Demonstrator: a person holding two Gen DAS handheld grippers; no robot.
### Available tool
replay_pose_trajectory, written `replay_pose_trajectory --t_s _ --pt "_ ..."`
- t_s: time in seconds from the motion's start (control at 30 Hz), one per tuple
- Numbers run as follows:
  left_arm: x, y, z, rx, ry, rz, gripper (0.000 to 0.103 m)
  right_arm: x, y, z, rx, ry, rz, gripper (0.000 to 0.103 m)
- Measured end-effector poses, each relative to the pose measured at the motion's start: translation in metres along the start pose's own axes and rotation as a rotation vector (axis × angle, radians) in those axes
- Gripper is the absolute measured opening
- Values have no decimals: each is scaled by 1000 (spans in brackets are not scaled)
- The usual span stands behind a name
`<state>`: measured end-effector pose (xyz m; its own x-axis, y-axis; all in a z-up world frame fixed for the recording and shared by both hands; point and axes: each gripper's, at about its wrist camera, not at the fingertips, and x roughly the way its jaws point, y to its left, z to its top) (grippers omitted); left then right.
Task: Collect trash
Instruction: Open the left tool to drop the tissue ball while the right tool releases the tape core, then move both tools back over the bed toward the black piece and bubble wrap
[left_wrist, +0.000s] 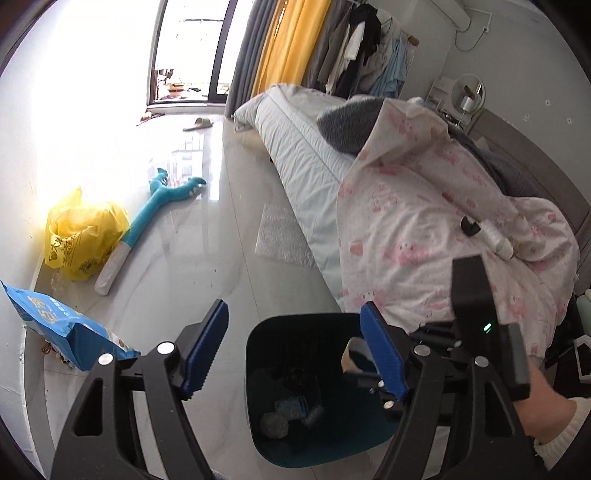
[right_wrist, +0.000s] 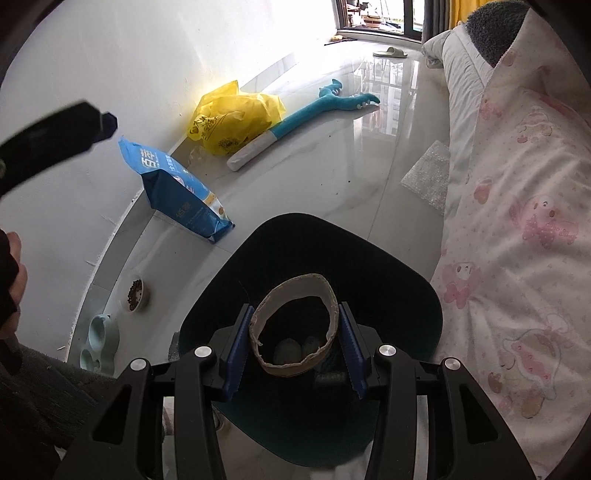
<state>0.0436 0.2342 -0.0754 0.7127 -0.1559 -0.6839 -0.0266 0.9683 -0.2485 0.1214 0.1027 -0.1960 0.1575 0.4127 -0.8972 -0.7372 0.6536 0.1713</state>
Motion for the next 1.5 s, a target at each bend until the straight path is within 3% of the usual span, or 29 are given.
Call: replay_pose_trajectory --t_s 0.3,0.43,0.57,1.1,1.5 --pt "-23 1 16 -15 -103 -2 73 22 2 -14 -13 70 -19 47" --pt "-32 -7 22 5 -141 4 73 21 0 -17 -24 87 -31 66" --pt "-35 -18 27 18 -164 -6 73 13 -2 -16 -20 71 -29 68" --pt "-32 -78 46 101 -220 -29 76 -68 -37 -17 38 -124 -25 73" --pt "-10 -116 57 131 -203 -46 79 -133 -99 -25 144 -297 -82 75"
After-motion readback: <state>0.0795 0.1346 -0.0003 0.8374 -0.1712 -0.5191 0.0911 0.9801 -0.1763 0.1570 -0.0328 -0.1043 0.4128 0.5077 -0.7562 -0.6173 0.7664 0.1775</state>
